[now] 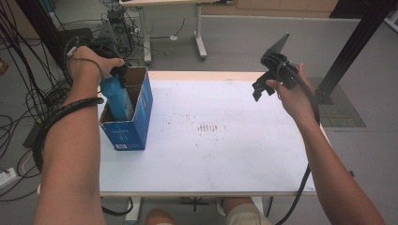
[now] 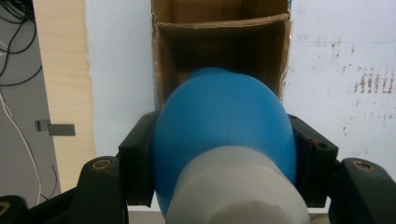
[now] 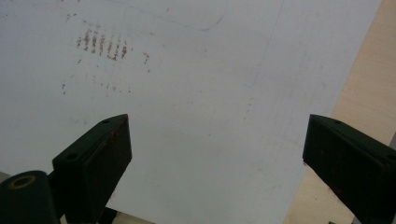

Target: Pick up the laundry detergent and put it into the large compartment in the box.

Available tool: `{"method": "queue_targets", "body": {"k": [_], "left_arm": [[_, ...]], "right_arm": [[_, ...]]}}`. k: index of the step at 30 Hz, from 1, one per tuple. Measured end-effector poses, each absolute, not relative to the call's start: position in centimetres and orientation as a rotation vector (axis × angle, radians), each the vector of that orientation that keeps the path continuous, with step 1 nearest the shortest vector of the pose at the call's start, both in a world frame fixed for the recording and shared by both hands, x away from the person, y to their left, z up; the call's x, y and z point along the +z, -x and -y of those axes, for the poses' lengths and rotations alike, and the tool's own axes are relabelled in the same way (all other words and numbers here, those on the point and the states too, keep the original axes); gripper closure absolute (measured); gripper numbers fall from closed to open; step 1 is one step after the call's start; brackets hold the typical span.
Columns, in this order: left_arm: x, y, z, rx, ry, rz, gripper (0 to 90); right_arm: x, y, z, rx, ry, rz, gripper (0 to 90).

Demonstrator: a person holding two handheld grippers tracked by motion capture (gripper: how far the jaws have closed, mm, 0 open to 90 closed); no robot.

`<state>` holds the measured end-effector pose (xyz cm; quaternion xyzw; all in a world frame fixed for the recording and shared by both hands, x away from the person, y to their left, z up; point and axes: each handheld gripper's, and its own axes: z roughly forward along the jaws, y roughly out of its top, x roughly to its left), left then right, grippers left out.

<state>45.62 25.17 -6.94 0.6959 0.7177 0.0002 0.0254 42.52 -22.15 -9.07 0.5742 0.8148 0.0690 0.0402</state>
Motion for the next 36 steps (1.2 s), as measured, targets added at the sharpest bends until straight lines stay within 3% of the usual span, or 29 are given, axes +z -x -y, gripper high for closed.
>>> {"method": "queue_targets", "body": {"k": [36], "left_arm": [[-13.1, -46.8, -24.0, -0.049, -2.227, -2.218, 37.6]], "right_arm": [[-10.7, -43.1, 22.3, 0.186, -1.775, -2.509, 7.9]]}}
